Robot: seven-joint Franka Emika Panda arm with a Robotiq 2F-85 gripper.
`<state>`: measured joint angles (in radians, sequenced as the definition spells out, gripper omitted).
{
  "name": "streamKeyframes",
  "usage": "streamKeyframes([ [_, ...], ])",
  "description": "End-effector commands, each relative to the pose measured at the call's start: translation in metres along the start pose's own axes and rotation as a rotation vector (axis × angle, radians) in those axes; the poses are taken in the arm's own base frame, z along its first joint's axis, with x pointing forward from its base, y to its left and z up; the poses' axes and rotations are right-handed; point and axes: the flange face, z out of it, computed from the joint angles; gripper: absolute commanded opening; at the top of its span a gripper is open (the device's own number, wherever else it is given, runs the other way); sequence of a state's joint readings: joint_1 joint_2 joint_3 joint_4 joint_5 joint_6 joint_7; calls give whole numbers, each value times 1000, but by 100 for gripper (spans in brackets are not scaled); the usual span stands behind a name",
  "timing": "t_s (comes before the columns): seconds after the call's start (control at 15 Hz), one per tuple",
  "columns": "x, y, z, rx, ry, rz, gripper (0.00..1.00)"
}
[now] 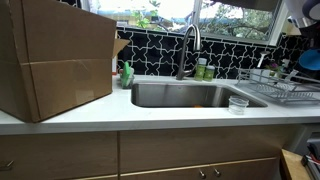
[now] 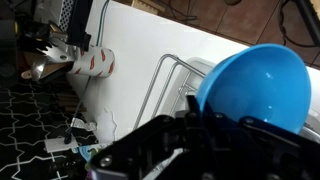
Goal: Pick up the blue bowl and put it in the dish rack
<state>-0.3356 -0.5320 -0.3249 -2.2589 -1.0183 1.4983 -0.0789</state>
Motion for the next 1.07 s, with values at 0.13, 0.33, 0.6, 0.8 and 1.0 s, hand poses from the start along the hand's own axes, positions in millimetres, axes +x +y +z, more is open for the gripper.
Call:
streamKeyframes([
  [0.13, 0, 0, -2, -1, 2, -2, 4],
  [0.33, 10, 2, 3, -24, -28, 29, 1],
  [0.6, 44, 2, 28, -98, -96, 182, 1],
  [0.8, 67, 1, 47, -141, -139, 287, 1],
  [1.0, 93, 0, 61, -147, -130, 428, 1],
])
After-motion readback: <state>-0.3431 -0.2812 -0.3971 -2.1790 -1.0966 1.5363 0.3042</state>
